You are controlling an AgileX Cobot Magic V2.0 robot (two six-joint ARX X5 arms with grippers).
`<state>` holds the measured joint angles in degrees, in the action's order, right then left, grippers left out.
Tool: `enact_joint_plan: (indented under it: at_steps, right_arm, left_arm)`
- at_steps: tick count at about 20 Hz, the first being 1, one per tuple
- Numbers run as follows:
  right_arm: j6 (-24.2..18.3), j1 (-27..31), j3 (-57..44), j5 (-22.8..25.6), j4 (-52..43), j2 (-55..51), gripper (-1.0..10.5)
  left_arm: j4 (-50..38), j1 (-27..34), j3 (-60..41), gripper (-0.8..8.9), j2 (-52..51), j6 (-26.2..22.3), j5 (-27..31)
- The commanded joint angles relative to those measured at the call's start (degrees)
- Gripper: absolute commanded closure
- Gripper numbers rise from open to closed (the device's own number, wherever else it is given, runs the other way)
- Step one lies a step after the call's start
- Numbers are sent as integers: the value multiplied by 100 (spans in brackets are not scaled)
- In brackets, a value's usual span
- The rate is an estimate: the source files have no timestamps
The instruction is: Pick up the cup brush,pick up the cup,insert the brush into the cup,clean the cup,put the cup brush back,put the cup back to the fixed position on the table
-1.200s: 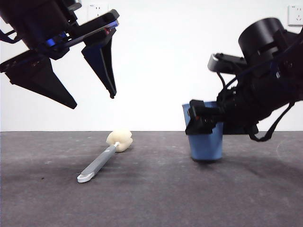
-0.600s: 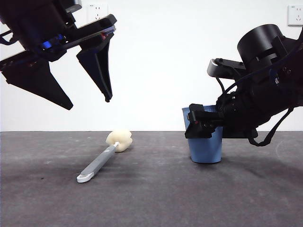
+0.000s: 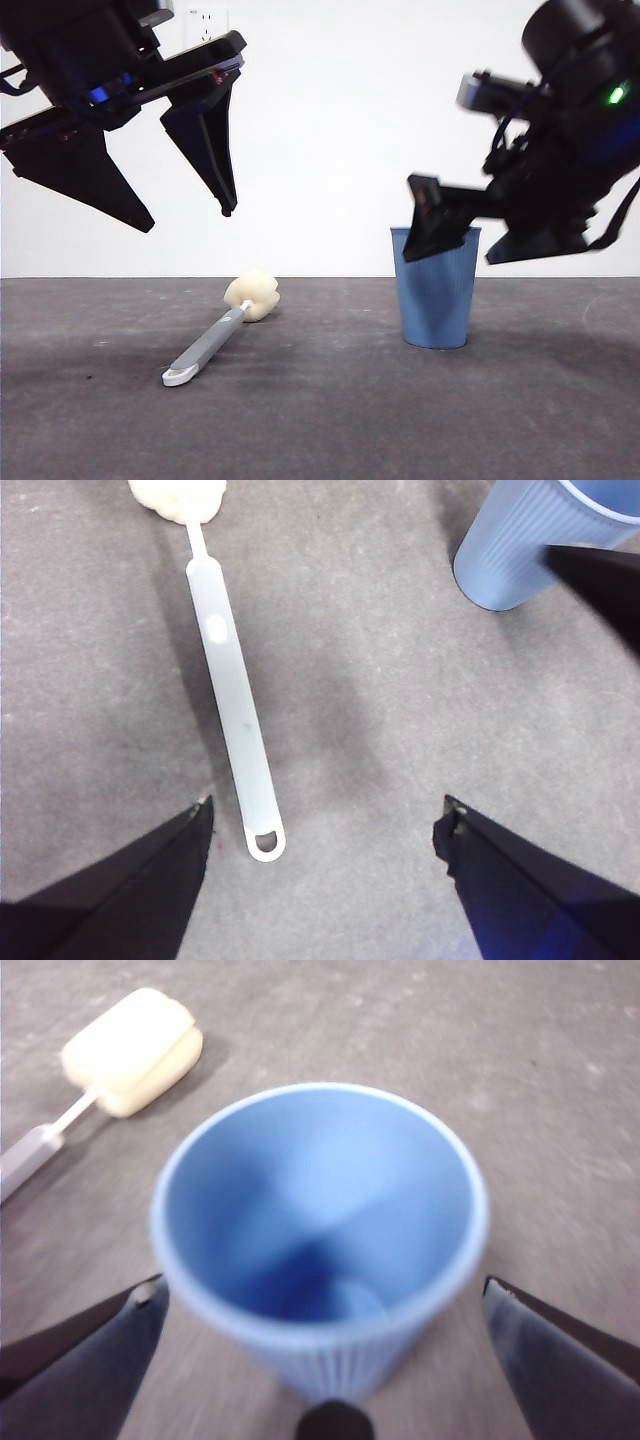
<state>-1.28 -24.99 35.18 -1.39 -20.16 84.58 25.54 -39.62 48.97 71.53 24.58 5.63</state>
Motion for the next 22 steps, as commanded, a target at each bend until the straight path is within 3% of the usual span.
enact_joint_plan:
  at_steps: [1,7,11,13,14,16,17,18,22]
  right_arm:
    - [295,7,-42,-13,1119,-748,342]
    - [844,-120,61,-330,3482,-3097,349]
    - [1115,-260,592,-798,4937,-3967,377]
    - [1134,-337,914,-1117,5761,-4087,518]
    - [1137,-369,1043,-1311,6126,-4105,571]
    - [1134,-407,1169,-1561,6660,-4116,734]
    - [1132,-407,1176,-1716,6832,-4113,854]
    - [1128,-407,1176,-1832,6988,-4113,973]
    - [1132,-407,1176,-1810,7095,-4113,950]
  left_arm:
    - [109,-15,-52,436,15,-94,-15]
    - [275,-15,-48,437,-138,-544,-651]
    - [629,-17,7,441,-549,-863,-1067]
    - [861,-15,66,448,-850,-979,-1073]
    - [1032,-15,118,514,-1021,-1029,-1071]
    - [1379,-15,256,767,-1338,-1134,-1069]
    - [1499,-15,306,827,-1473,-1137,-1071]
    - [1582,-15,330,822,-1617,-1137,-1075]
    - [1937,-15,332,822,-1906,-1139,-1073]
